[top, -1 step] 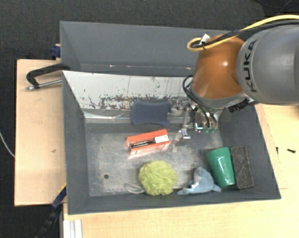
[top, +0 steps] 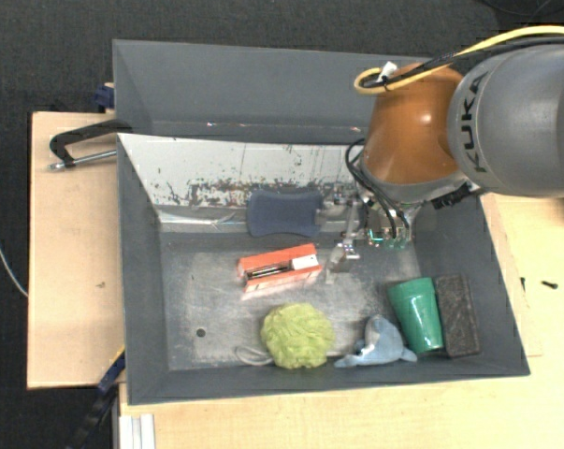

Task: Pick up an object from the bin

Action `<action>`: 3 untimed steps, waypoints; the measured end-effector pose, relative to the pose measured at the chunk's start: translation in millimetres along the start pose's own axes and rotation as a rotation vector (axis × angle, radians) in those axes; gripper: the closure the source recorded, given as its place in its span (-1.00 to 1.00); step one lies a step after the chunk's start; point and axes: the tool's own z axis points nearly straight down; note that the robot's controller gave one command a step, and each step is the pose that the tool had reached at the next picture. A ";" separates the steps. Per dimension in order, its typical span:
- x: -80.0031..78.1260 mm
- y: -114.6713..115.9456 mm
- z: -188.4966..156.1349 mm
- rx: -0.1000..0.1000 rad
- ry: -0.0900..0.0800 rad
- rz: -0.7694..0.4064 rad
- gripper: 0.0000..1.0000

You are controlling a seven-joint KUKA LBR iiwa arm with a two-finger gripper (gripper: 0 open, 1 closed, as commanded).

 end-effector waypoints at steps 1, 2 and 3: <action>-7.7 65.2 55.3 0.003 -0.003 -0.145 1.00; -7.7 65.1 55.2 0.003 -0.003 -0.145 1.00; -7.7 65.1 55.2 0.003 -0.003 -0.145 1.00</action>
Offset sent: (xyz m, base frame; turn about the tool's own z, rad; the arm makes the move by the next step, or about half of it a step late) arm 0.0000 0.0000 0.0000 0.0000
